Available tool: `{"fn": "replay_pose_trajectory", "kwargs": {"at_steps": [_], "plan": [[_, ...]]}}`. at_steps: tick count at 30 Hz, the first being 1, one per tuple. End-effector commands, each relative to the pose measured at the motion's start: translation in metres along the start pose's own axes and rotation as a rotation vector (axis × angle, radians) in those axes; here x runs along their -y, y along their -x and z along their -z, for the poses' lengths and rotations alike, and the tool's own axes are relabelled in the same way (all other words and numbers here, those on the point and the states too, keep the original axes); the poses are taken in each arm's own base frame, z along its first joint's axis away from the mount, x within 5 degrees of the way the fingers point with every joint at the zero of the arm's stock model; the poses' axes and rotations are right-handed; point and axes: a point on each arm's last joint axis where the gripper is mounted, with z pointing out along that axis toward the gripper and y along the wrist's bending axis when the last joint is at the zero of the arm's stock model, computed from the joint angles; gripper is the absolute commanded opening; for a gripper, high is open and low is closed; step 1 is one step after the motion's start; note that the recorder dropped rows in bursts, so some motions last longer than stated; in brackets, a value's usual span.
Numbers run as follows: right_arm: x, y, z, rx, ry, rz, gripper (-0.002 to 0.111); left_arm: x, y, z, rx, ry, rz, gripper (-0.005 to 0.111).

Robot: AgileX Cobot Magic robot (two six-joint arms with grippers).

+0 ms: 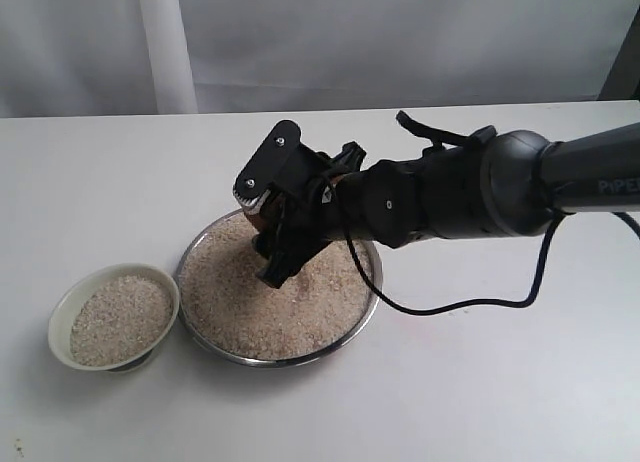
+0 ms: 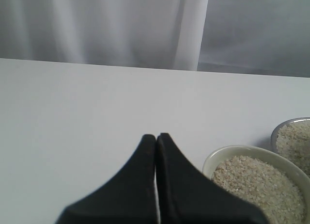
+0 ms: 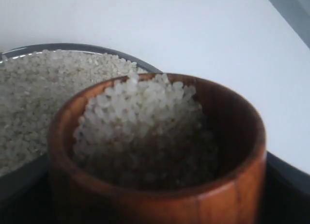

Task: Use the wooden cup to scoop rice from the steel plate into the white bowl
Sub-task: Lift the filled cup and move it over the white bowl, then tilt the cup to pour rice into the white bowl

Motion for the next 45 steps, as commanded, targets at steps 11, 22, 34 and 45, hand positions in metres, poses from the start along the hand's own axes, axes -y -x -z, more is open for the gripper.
{"fn": "replay_pose_trajectory", "kwargs": {"at_steps": [11, 22, 34, 45], "plan": [[-0.021, 0.1, 0.026, 0.1, 0.087, 0.362, 0.0, 0.0, 0.0, 0.0, 0.006, -0.006, -0.002, 0.0], [-0.062, 0.134, 0.002, -0.024, 0.102, 0.735, 0.0, 0.0, 0.0, 0.0, 0.006, -0.006, -0.002, 0.0], [-0.093, 0.13, -0.015, -0.113, -0.028, 1.115, 0.0, 0.0, 0.0, 0.0, 0.006, -0.006, -0.002, 0.0], [-0.107, 0.122, -0.03, -0.157, -0.071, 1.293, 0.0, 0.0, 0.0, 0.0, 0.006, -0.006, -0.002, 0.0]]}}
